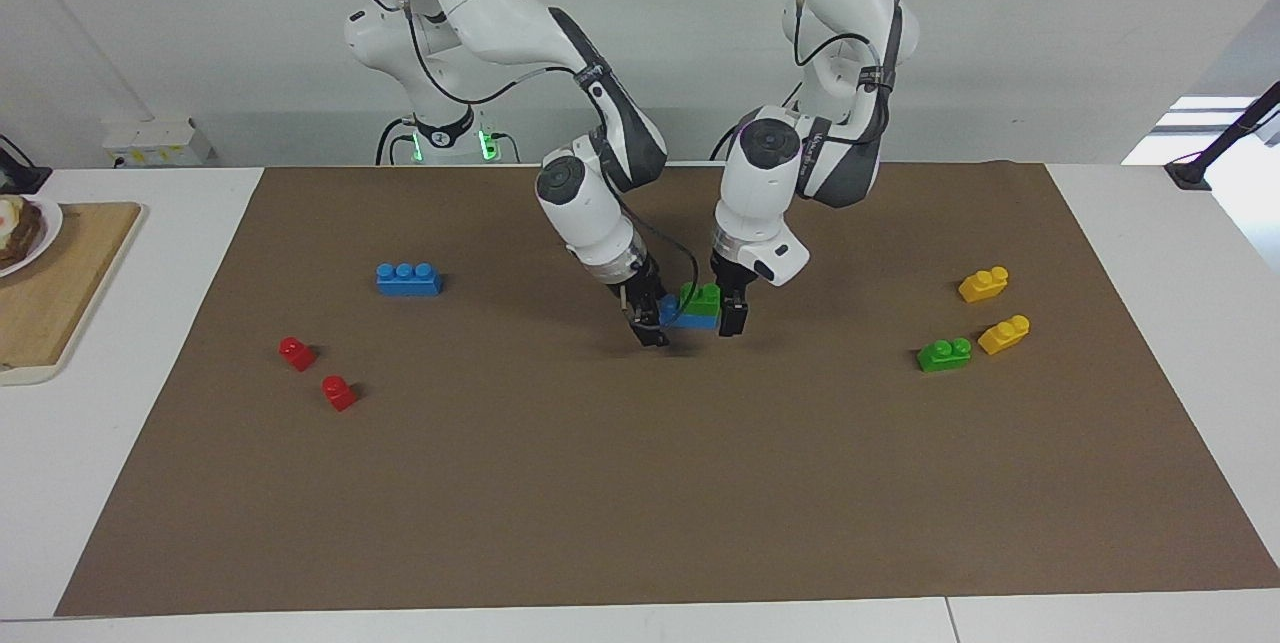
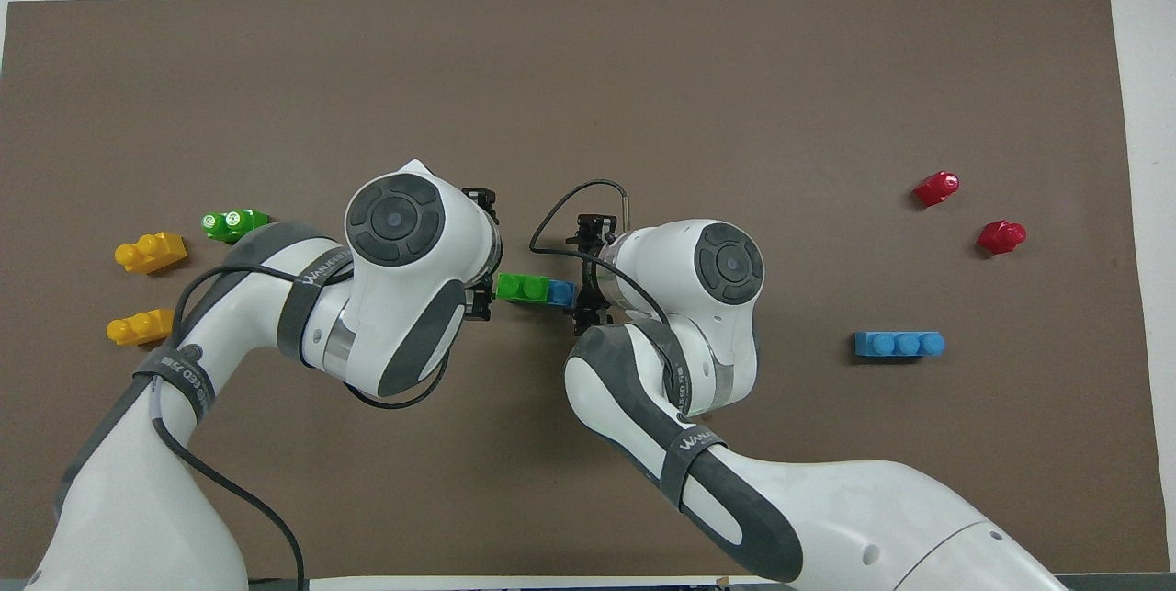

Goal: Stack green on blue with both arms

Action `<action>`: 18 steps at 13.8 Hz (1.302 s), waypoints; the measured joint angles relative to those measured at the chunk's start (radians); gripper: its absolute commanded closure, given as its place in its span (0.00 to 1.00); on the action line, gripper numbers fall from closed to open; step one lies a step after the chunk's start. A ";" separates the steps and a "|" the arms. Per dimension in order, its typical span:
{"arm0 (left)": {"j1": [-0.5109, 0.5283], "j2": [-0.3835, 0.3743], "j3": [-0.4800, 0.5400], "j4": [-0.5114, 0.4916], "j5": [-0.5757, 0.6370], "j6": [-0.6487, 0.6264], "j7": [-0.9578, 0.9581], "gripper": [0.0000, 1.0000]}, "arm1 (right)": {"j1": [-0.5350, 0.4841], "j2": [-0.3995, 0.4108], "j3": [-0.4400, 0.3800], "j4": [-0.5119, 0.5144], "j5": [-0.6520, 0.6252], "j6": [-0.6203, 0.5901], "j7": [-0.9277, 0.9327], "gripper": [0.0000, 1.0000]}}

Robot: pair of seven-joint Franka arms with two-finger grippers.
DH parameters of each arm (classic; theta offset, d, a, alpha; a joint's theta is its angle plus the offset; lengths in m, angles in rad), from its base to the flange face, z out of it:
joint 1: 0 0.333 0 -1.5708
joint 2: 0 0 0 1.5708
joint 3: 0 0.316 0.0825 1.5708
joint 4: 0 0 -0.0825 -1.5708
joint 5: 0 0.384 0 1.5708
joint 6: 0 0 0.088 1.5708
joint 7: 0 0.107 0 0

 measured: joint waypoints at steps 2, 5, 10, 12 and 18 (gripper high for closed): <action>0.031 -0.006 0.001 0.057 0.001 -0.071 0.036 0.00 | -0.034 -0.020 -0.001 0.018 0.000 -0.061 -0.003 0.00; 0.090 -0.035 0.003 0.111 0.001 -0.179 0.123 0.00 | -0.117 -0.085 -0.003 0.029 0.000 -0.192 -0.023 0.00; 0.221 -0.137 0.006 0.118 0.002 -0.377 0.362 0.00 | -0.269 -0.197 -0.010 0.057 -0.002 -0.361 -0.217 0.00; 0.309 -0.180 0.006 0.117 0.003 -0.412 0.494 0.00 | -0.318 -0.213 -0.012 0.091 -0.036 -0.414 -0.350 0.00; 0.502 -0.243 0.010 0.116 0.003 -0.462 0.962 0.00 | -0.420 -0.223 -0.013 0.201 -0.258 -0.543 -0.818 0.00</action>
